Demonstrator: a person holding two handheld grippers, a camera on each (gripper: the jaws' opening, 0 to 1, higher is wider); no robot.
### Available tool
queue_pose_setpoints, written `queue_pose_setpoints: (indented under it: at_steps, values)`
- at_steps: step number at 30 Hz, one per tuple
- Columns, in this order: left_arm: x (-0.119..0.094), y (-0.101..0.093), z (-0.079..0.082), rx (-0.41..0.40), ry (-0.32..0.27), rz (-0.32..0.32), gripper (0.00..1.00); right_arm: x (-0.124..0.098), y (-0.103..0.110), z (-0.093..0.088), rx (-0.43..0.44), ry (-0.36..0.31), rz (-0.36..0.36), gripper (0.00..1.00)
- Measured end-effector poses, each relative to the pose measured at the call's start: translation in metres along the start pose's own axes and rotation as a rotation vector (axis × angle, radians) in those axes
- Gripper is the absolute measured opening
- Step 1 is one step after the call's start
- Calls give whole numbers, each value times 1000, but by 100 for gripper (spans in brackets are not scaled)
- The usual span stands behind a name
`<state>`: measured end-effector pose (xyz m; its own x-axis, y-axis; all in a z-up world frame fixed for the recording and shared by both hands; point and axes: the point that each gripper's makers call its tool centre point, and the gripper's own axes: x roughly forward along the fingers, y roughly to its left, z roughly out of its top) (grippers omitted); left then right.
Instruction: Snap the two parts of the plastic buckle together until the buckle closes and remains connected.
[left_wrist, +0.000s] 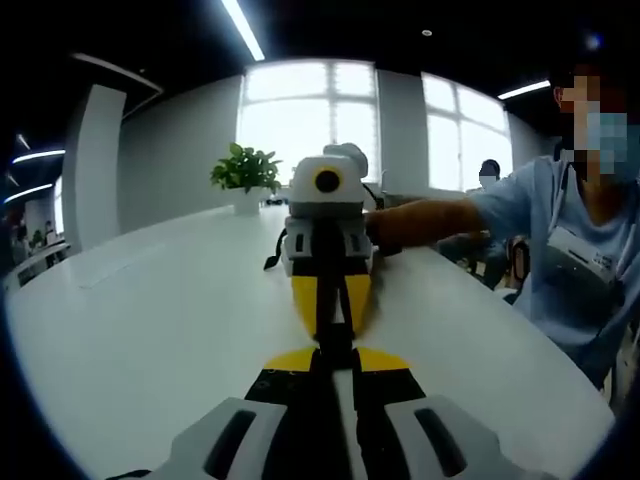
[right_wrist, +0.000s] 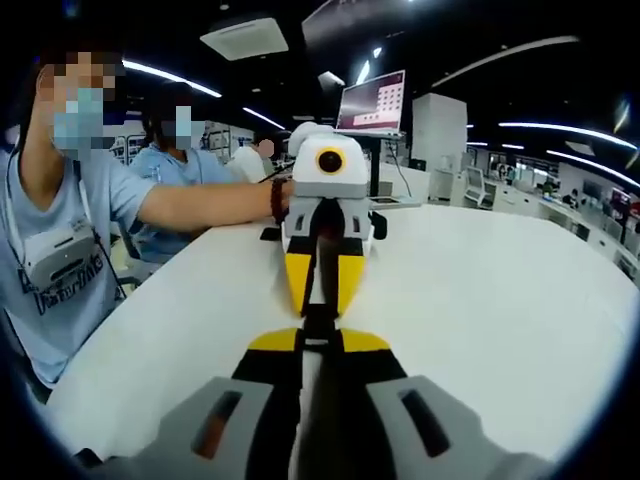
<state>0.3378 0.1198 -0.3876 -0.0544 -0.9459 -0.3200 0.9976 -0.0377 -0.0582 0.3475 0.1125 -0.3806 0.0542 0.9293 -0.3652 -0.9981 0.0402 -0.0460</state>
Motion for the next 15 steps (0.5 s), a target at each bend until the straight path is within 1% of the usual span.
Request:
queue_pose_setpoints:
  at_steps: [4, 9, 15]
  values:
    - [-2, 2, 0, -5, 0, 10, 11, 1, -3, 0, 6, 3, 7, 12]
    - [-4, 5, -1, -6, -3, 23, 11, 4, -3, 1, 10, 29, 18, 12]
    - [-6, 12, -1, -13, -1, 46, 12, 4, -5, 0, 9, 39, 2, 12]
